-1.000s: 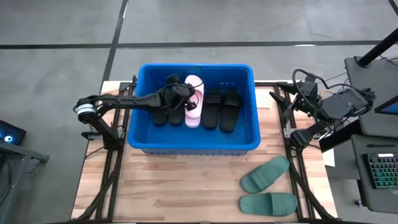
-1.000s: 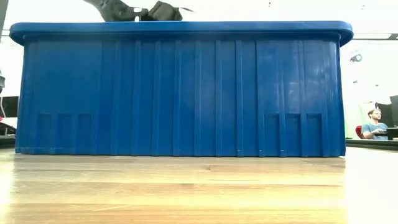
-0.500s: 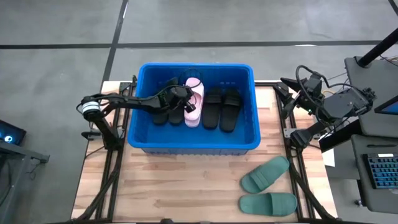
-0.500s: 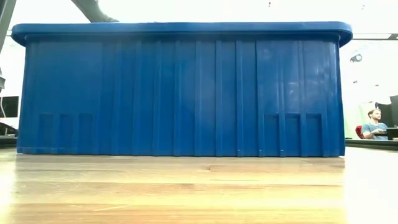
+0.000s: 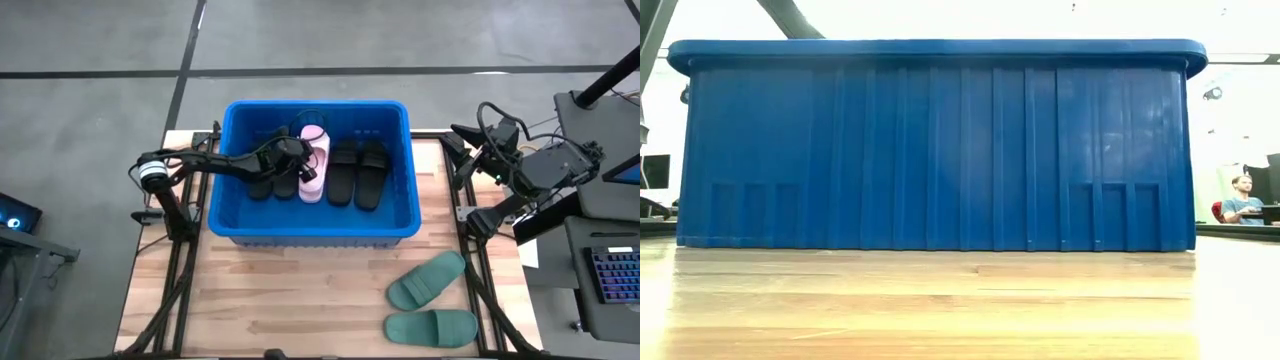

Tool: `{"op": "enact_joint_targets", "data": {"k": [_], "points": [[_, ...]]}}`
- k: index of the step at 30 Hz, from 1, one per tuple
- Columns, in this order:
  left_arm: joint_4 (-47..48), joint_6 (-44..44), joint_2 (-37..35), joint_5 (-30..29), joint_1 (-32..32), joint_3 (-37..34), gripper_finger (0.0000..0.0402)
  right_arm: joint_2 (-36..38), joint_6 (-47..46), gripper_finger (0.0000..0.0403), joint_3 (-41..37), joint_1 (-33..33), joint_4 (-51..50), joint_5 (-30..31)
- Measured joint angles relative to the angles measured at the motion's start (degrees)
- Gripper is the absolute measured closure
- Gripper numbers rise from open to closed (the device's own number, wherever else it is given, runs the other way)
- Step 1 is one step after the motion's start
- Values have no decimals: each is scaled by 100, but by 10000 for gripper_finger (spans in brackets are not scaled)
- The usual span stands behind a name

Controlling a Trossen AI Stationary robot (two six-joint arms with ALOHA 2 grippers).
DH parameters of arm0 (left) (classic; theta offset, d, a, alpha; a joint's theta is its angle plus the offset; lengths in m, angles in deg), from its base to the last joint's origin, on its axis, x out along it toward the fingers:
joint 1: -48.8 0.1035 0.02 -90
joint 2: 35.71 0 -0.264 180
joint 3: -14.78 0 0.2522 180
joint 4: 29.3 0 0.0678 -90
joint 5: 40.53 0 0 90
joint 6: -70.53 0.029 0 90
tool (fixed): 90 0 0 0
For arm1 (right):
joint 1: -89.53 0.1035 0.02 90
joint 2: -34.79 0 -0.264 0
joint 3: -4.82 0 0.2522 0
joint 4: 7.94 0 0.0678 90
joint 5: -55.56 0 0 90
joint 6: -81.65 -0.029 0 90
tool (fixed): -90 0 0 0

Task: Pick and place slides into bin
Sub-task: Put the pink slide into the blue bin

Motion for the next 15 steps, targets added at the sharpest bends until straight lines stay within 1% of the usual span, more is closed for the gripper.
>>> {"op": "enact_joint_targets", "data": {"k": [4, 9, 15], "points": [[81, 36, -80, 332, 12, 5, 358, 0, -2, 209, 0, 0, 99, -2], [270, 34, -188, 433, 10, 3, 296, 0, -2, 209, 0, 2, 113, -2], [736, 42, -564, 670, 8, 2, 226, -4, -2, 209, 0, 2, 113, -7]]}}
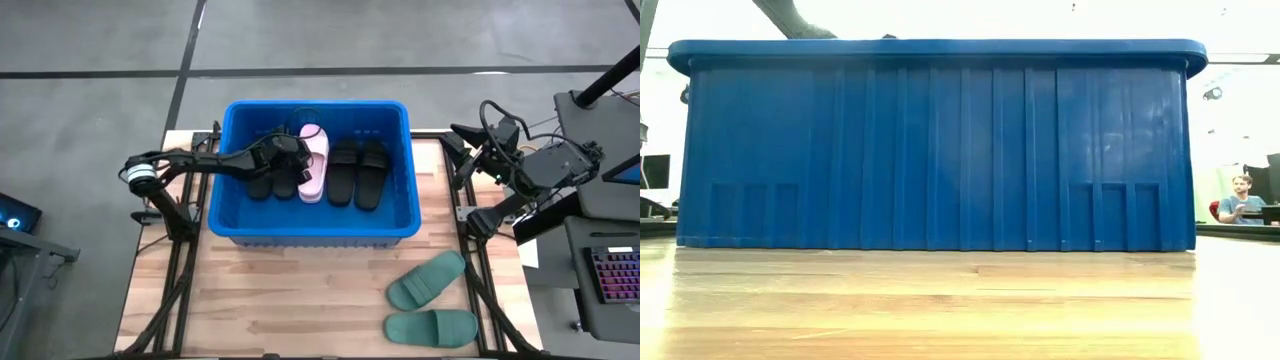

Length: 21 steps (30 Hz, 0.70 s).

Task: Pick and place slides into bin
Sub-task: Put the pink slide into the blue bin, then put the top green slide into the blue bin

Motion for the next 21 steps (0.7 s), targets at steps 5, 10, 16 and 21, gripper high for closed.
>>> {"op": "enact_joint_targets", "data": {"k": [5, 10, 16, 21], "points": [[371, -19, -420, 326, -7, 19, 184, 0, 4, 209, 0, 0, 0, -4], [434, 0, -772, 466, -7, 43, 160, 0, 8, 209, 0, 0, -3, -11], [664, -236, -1260, 741, -44, 83, 157, 0, 7, 209, 0, 0, -7, -18], [575, -1584, -1879, 2273, -59, 196, 157, 0, 4, 209, 0, 0, -7, -495]]}}
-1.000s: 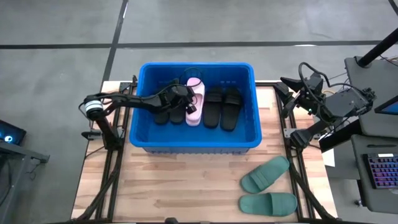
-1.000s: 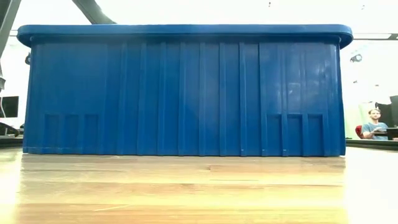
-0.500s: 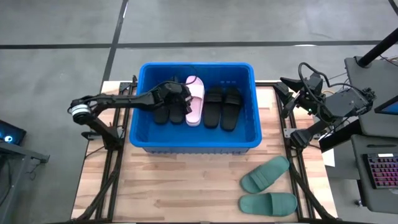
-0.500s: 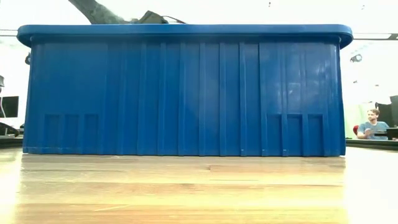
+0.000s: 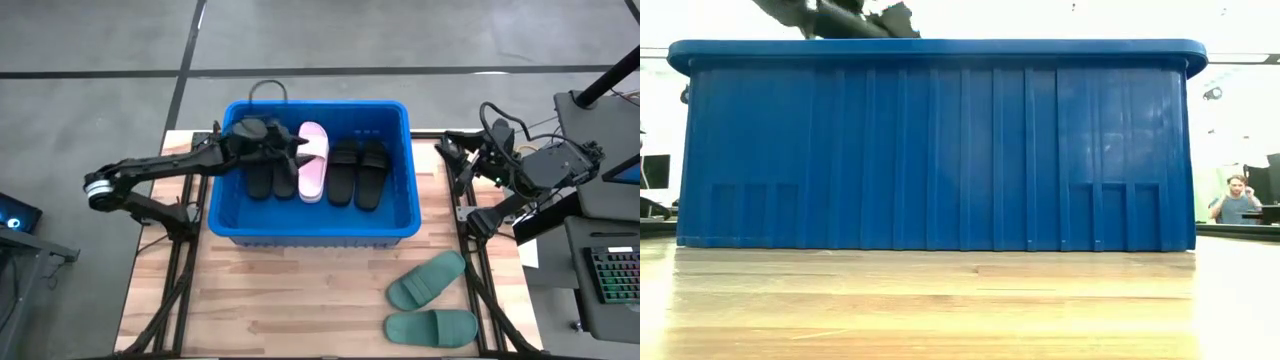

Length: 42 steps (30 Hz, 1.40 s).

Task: Pick and place slides into bin
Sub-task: Put the top green slide into the blue bin

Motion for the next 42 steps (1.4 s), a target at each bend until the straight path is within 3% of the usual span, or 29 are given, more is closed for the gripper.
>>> {"op": "enact_joint_targets", "data": {"k": [3, 6, 9, 15, 22, 28, 35, 38, 40, 42], "points": [[-330, -487, -373, 721, -15, -3, 157, -2, 1, 209, 0, 0, 0, -371], [-628, -912, -699, 1037, -53, -36, 157, 0, -19, 209, 0, 0, 0, -705], [-886, -1437, -1006, 1258, -151, -48, 157, 5, -383, 209, 0, 0, -41, -1428], [-1572, -2362, -1335, 1264, -570, -65, 157, 12, -1741, 209, 0, 2, -623, -3595], [-1748, -2800, -1412, 1092, -940, -50, 157, -37, -4269, 209, -11, 4, -2475, -4782], [-1613, -2979, -1334, 1062, -1140, -93, 157, -142, -5438, 209, -256, 82, -3468, -5961], [-1642, -2971, -1329, 933, -1249, -147, 157, -118, -6018, 209, -1143, 380, -3442, -6780], [-1634, -2959, -1333, 950, -1279, -163, 157, -85, -6260, 209, -1614, 574, -3309, -6788], [-1631, -2955, -1353, 959, -1279, -181, 157, -53, -6192, 209, -1981, 738, -2645, -6779], [-1633, -2892, -1359, 964, -1279, -193, 157, -28, -5875, 209, -2408, 900, -1320, -6740]]}}
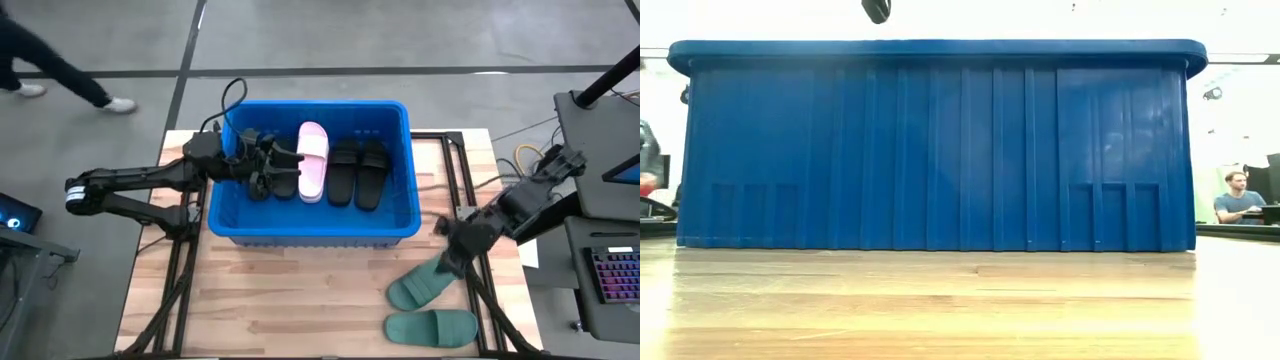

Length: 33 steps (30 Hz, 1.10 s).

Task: Pick and place slides into bin
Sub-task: Put the top green slide into the blue bin

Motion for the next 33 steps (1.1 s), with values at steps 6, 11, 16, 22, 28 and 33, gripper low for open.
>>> {"op": "enact_joint_targets", "data": {"k": [6, 11, 16, 22, 28, 33], "points": [[4, 136, -13, 523, 2, -21, 157, -211, -151, 209, -1069, 120, 2312, 15], [2, 247, -15, 903, 2, -23, 157, -449, -755, 209, -1675, 202, 2286, 19], [0, 286, -15, 1090, 4, -23, 157, -572, -811, 209, -1955, 261, 2312, 471], [0, 287, -26, 1317, 4, -23, 157, -608, -912, 209, -2080, 266, 1919, 469], [4, 278, -26, 1387, 4, -23, 157, -648, -979, 209, -2112, 265, 1680, 470], [7, 282, -46, 1515, 4, -23, 157, -865, -906, 209, -2200, 269, 1759, 466]]}}
